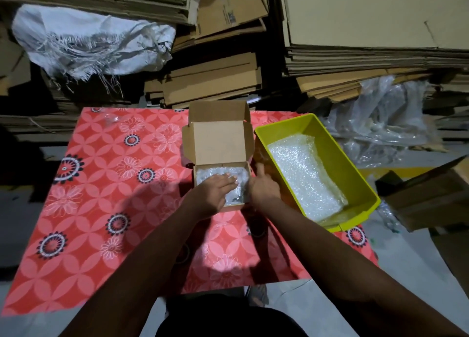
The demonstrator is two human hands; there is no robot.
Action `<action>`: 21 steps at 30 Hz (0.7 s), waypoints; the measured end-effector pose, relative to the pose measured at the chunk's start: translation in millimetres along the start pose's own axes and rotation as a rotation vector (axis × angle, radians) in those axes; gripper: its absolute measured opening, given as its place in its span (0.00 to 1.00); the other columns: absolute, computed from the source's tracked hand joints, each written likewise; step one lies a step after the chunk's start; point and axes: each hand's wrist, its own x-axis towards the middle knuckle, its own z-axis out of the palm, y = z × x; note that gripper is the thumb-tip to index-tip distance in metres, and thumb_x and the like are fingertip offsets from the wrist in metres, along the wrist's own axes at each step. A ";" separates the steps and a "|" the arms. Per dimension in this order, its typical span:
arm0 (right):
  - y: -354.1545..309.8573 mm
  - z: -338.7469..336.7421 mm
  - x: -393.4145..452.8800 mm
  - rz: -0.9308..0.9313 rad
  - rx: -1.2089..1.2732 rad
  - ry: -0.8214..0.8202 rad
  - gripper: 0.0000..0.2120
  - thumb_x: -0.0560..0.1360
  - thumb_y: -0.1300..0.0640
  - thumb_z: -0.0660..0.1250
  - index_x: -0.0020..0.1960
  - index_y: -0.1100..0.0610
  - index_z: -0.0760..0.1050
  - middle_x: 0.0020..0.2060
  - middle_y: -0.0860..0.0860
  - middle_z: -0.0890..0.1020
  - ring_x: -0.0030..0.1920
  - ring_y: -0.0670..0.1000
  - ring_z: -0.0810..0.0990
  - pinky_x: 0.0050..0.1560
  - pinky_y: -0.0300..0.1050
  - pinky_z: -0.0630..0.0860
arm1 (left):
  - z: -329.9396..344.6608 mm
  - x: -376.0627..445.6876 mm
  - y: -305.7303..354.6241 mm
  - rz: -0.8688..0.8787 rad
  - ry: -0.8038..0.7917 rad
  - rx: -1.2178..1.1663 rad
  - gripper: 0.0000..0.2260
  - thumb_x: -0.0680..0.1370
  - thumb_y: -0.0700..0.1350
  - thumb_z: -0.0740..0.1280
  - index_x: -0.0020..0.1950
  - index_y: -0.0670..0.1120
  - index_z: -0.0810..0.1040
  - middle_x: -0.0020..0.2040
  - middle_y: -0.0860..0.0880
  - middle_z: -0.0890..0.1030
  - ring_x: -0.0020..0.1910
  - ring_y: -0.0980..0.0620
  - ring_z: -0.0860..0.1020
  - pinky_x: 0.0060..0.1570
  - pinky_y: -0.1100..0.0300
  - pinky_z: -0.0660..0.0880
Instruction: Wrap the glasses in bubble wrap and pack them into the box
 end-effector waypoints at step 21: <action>185.4 13.9 26.4 0.333 0.241 0.001 0.12 0.71 0.52 0.75 0.54 0.52 0.82 0.52 0.54 0.85 0.52 0.57 0.84 0.48 0.46 0.80 | -2.9 -3.8 53.8 -0.227 0.208 0.121 0.20 0.80 0.51 0.59 0.67 0.44 0.78 0.66 0.43 0.79 0.60 0.42 0.78 0.58 0.51 0.76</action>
